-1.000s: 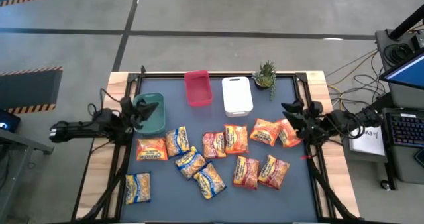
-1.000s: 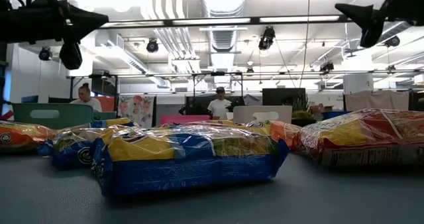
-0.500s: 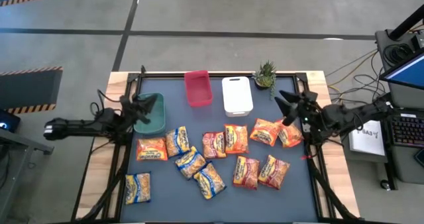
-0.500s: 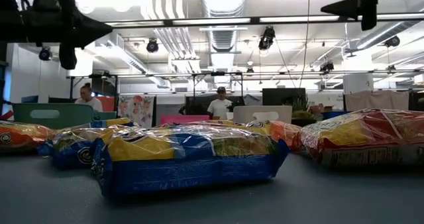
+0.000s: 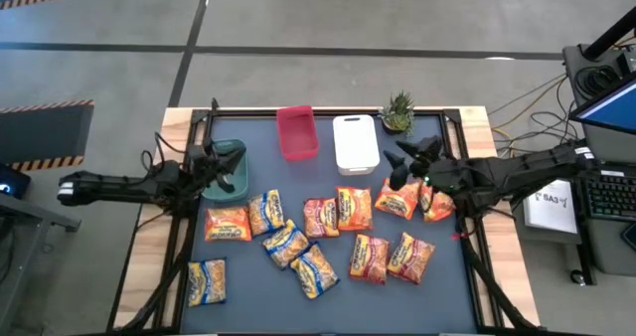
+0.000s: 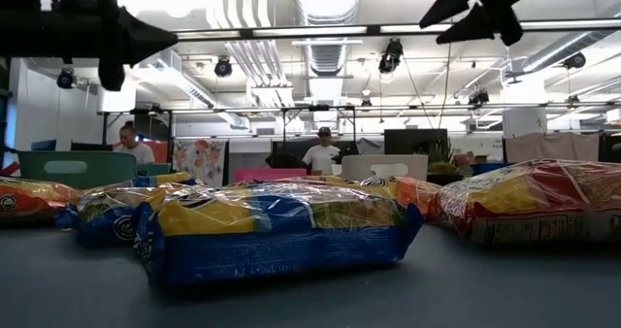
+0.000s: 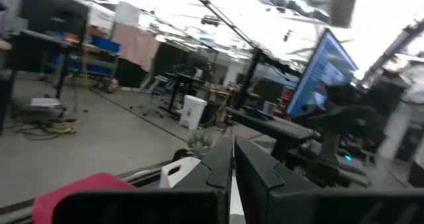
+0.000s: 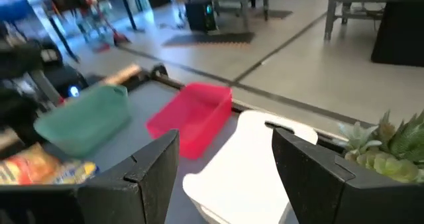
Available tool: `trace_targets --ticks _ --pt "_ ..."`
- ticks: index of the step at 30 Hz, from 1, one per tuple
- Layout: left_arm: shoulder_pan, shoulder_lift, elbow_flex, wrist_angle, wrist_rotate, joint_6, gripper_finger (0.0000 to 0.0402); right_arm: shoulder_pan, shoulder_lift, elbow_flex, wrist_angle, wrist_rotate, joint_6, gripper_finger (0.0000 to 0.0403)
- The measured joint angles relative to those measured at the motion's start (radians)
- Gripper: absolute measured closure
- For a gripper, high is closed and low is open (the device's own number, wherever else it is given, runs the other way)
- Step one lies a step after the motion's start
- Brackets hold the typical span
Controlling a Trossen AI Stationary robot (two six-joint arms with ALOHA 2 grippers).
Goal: Sort Maruchan noodles
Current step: Put the orange noodle pack into the white bin
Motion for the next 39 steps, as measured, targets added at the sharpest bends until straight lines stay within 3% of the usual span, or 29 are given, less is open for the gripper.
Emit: trace_targets --ticks 11,22,33,39 --pt "0.000 0.154 0.067 -0.007 0.169 0.006 0.0402 -0.123 0.190 0.183 -0.009 -0.242 -0.018 0.0174" --pt "-0.023 0.394 0.144 -0.006 0.341 -0.107 0.0402 -0.145 0.426 0.402 -0.291 -0.375 0.037 0.0174" --pt "-0.178 0.662 0.286 -0.026 0.346 -0.132 0.0402 -0.129 0.607 0.467 -0.347 -0.625 0.115 0.0174" --pt "-0.256 0.764 0.412 -0.246 0.346 -0.099 0.0402 -0.055 0.660 0.465 -0.380 -0.664 0.160 0.0174"
